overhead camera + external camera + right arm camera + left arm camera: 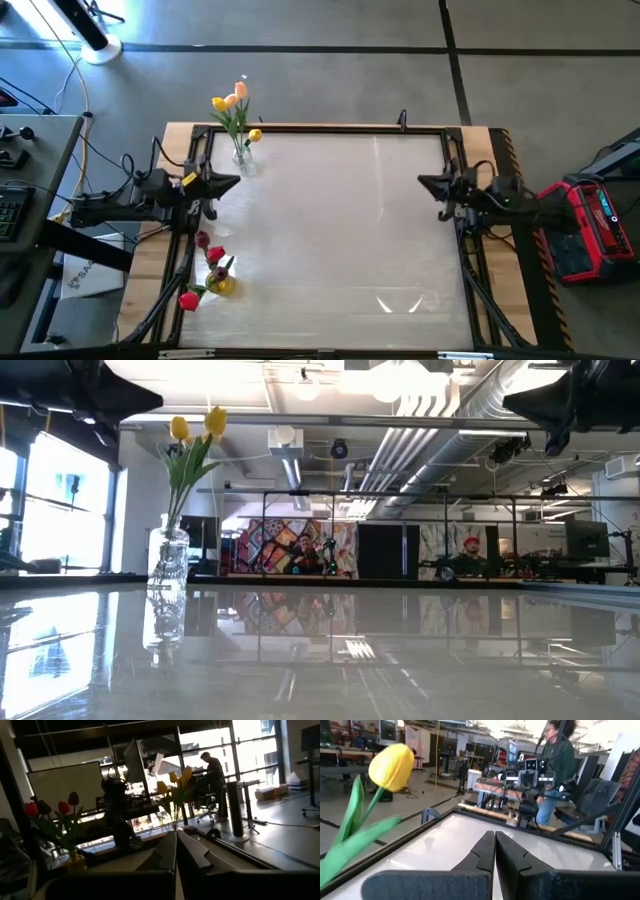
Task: Sort flowers into vase by color
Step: Return to Home Position
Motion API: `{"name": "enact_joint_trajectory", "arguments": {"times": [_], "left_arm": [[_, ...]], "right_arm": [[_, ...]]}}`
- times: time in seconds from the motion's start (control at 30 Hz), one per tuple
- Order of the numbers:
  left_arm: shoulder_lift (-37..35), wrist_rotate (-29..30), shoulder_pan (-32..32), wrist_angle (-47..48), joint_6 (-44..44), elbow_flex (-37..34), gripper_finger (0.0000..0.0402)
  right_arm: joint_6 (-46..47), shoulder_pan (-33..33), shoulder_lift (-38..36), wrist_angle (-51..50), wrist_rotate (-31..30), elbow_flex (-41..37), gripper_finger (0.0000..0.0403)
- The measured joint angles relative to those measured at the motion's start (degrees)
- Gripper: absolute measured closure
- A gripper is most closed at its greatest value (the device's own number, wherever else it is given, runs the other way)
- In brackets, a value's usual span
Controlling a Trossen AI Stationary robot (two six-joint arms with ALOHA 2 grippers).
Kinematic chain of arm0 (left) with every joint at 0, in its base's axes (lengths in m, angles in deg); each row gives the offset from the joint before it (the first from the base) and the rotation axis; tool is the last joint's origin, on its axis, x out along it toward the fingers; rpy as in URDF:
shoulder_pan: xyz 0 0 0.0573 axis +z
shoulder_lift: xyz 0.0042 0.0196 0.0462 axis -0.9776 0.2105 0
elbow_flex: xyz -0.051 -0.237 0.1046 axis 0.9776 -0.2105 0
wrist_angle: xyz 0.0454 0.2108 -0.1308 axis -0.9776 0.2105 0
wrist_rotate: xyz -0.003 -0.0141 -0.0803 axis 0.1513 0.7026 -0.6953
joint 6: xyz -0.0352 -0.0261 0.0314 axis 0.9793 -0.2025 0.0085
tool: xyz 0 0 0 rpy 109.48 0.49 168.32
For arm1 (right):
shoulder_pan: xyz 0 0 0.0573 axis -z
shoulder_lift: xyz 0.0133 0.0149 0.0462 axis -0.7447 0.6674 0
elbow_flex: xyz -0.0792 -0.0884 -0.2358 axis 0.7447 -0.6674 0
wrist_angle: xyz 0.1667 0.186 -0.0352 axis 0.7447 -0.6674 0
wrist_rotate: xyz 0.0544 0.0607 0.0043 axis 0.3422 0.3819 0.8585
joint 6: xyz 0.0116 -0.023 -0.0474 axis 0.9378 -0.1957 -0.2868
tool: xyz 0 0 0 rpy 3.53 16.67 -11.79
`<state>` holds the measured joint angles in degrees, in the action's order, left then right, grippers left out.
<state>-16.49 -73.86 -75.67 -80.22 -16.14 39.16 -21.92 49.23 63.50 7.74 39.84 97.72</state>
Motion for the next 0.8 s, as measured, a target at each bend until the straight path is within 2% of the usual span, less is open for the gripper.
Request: {"name": "enact_joint_trajectory", "arguments": {"times": [0.13, 0.3, 0.53, 0.7, 0.8], "left_arm": [[-1.31, -1.32, 0.00, -0.05, 0.54, -1.26, 0.0401], [-4.36, -3.13, 0.00, -3.88, 3.39, -6.41, 0.0401], [-6.60, -3.94, -0.02, -5.23, 1.95, -8.39, 0.0401], [-6.61, -4.59, -0.04, -2.19, 0.18, -8.39, 0.0401], [-6.62, -5.02, -0.04, -4.44, -1.33, -9.72, 0.0401]], "right_arm": [[1.22, 0.00, 0.37, 5.88, 2.46, -4.59, 0.0403], [1.11, 0.00, 0.34, 12.08, 5.19, -8.95, 0.0403], [3.82, 0.00, 0.32, 11.94, 8.96, -12.11, 0.0403], [3.77, 0.00, 0.37, 8.96, 9.13, -12.11, 0.0403], [3.71, 0.00, 0.37, 6.79, 9.09, -12.11, 0.0403]]}}
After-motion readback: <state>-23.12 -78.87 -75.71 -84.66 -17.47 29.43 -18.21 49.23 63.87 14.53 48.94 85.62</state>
